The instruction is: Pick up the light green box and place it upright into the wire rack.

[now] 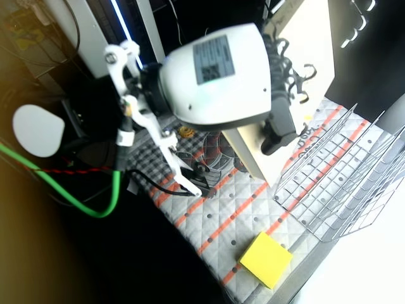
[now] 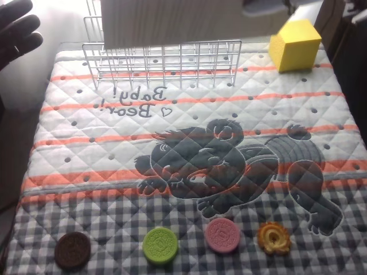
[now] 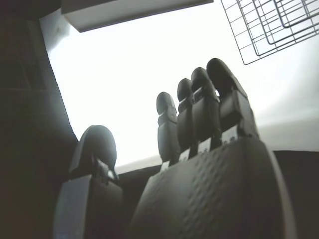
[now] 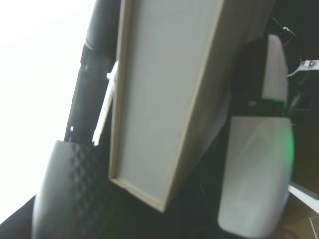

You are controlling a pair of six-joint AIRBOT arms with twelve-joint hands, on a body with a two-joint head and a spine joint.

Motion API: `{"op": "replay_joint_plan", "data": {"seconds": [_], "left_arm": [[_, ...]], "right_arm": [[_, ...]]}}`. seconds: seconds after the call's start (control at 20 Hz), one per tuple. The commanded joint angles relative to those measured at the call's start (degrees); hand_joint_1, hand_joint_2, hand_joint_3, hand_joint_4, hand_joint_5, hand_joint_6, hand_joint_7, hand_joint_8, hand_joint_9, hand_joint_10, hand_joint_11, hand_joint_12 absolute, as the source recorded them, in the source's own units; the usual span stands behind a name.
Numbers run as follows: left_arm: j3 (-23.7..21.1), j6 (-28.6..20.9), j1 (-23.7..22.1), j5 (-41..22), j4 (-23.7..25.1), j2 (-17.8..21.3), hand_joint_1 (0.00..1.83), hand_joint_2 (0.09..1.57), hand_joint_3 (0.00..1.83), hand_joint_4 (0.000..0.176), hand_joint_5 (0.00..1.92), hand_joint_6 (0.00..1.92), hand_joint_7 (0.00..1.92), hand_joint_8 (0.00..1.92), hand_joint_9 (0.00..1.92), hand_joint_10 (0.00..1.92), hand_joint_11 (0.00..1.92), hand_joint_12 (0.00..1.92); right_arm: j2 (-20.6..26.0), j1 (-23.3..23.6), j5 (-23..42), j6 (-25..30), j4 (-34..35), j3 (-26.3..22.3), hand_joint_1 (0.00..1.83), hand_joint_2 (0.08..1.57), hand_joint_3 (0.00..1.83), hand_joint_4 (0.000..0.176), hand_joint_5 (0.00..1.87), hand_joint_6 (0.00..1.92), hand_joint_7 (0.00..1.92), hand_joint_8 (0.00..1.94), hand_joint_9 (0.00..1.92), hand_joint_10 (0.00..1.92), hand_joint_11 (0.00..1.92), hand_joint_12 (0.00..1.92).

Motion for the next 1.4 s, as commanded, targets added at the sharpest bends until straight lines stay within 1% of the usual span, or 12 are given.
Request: {"op": "replay_joint_plan", "data": {"seconds": [0.0, 0.1, 0.15, 0.35, 0.5, 0.65, 0.8, 0.85, 1.05, 1.2, 1.3, 1.35], "left_arm": [[0.32, -0.40, -0.69, -6.70, -1.30, -0.13, 0.51, 1.15, 0.00, 0.063, 0.44, 0.00, 0.31, 0.00, 0.27, 0.00, 0.00, 0.71], [0.49, -0.40, -0.99, -6.42, -1.06, -0.36, 0.49, 1.14, 0.00, 0.097, 0.42, 0.00, 0.32, 0.00, 0.28, 0.00, 0.00, 0.72], [0.54, -0.40, -1.03, -6.35, -1.03, -0.41, 0.50, 1.14, 0.00, 0.103, 0.42, 0.00, 0.31, 0.00, 0.27, 0.00, 0.00, 0.70], [0.60, -0.40, -1.12, -6.02, -0.90, -0.49, 0.51, 1.14, 0.00, 0.097, 0.42, 0.00, 0.31, 0.00, 0.27, 0.00, 0.00, 0.70], [0.72, -0.40, -1.29, -5.83, -0.84, -0.63, 0.49, 1.14, 0.00, 0.069, 0.43, 0.00, 0.33, 0.00, 0.29, 0.00, 0.00, 0.76], [0.82, -0.40, -1.40, -5.77, -0.75, -0.75, 0.46, 1.13, 0.00, 0.081, 0.43, 0.00, 0.34, 0.00, 0.29, 0.00, 0.00, 0.76], [0.84, -0.40, -1.44, -5.68, -0.68, -0.78, 0.45, 1.13, 0.00, 0.076, 0.43, 0.00, 0.34, 0.00, 0.29, 0.00, 0.00, 0.74], [0.85, -0.40, -1.45, -5.64, -0.65, -0.78, 0.44, 1.14, 0.00, 0.085, 0.42, 0.00, 0.33, 0.00, 0.29, 0.00, 0.00, 0.76], [0.87, -0.40, -1.47, -5.59, -0.60, -0.81, 0.46, 1.14, 0.00, 0.054, 0.44, 0.01, 0.34, 0.00, 0.30, 0.00, 0.00, 0.76], [0.92, -0.40, -1.48, -5.60, -0.53, -0.81, 0.48, 1.14, 0.00, 0.076, 0.43, 0.00, 0.32, 0.00, 0.28, 0.00, 0.00, 0.76], [0.96, -0.40, -1.51, -5.60, -0.52, -0.89, 0.48, 1.14, 0.00, 0.106, 0.42, 0.00, 0.33, 0.00, 0.29, 0.00, 0.00, 0.76], [0.96, -0.40, -1.52, -5.60, -0.51, -0.91, 0.49, 1.14, 0.00, 0.103, 0.42, 0.00, 0.33, 0.00, 0.29, 0.00, 0.00, 0.76]], "right_arm": [[0.06, 1.52, 4.65, 0.11, 3.74, 0.79, 1.29, 1.03, 0.00, 0.000, 1.02, 0.85, 1.37, 0.38, 1.59, 0.00, 1.42, 0.83], [-0.90, 1.57, 3.85, 0.11, 4.88, 1.94, 1.29, 1.04, 0.00, 0.000, 0.99, 0.89, 1.35, 0.42, 1.56, 0.00, 1.39, 0.82], [-1.15, 1.56, 3.66, 0.11, 5.10, 2.29, 1.28, 1.05, 0.00, 0.000, 0.99, 0.89, 1.31, 0.50, 1.54, 0.00, 1.36, 0.79], [-2.34, 1.55, 3.15, 0.09, 7.13, 3.72, 1.27, 1.07, 0.00, 0.000, 0.96, 0.93, 1.22, 0.69, 1.53, 0.00, 1.34, 0.72], [-3.06, 0.02, 3.19, 0.05, 10.50, 3.95, 1.27, 1.06, 0.00, 0.000, 0.98, 0.88, 1.23, 0.69, 1.52, 0.00, 1.34, 0.70], [-4.08, -2.43, 3.67, -0.63, 14.17, 4.73, 1.27, 1.05, 0.00, 0.000, 1.01, 0.87, 1.26, 0.60, 1.55, 0.01, 1.38, 0.64], [-4.89, -3.67, 3.70, -0.63, 15.35, 5.62, 1.27, 1.05, 0.00, 0.000, 1.00, 0.91, 1.26, 0.57, 1.56, 0.01, 1.37, 0.63], [-5.15, -3.88, 3.68, -0.63, 15.63, 5.91, 1.27, 1.05, 0.00, 0.000, 1.01, 0.89, 1.26, 0.57, 1.55, 0.01, 1.35, 0.63], [-6.24, -4.38, 3.38, -0.63, 15.85, 6.81, 1.27, 1.05, 0.00, 0.000, 0.99, 0.88, 1.27, 0.58, 1.55, 0.00, 1.38, 0.67], [-6.92, -4.39, 2.96, -0.63, 16.05, 7.77, 1.28, 1.05, 0.00, 0.000, 0.99, 0.89, 1.28, 0.56, 1.55, 0.01, 1.34, 0.66], [-7.04, -4.39, 2.69, -0.63, 16.05, 8.07, 1.27, 1.05, 0.00, 0.000, 1.01, 0.85, 1.27, 0.59, 1.55, 0.00, 1.35, 0.66], [-7.24, -4.38, 2.44, -0.63, 16.05, 8.33, 1.27, 1.05, 0.00, 0.000, 1.01, 0.86, 1.27, 0.58, 1.55, 0.00, 1.36, 0.66]]}}
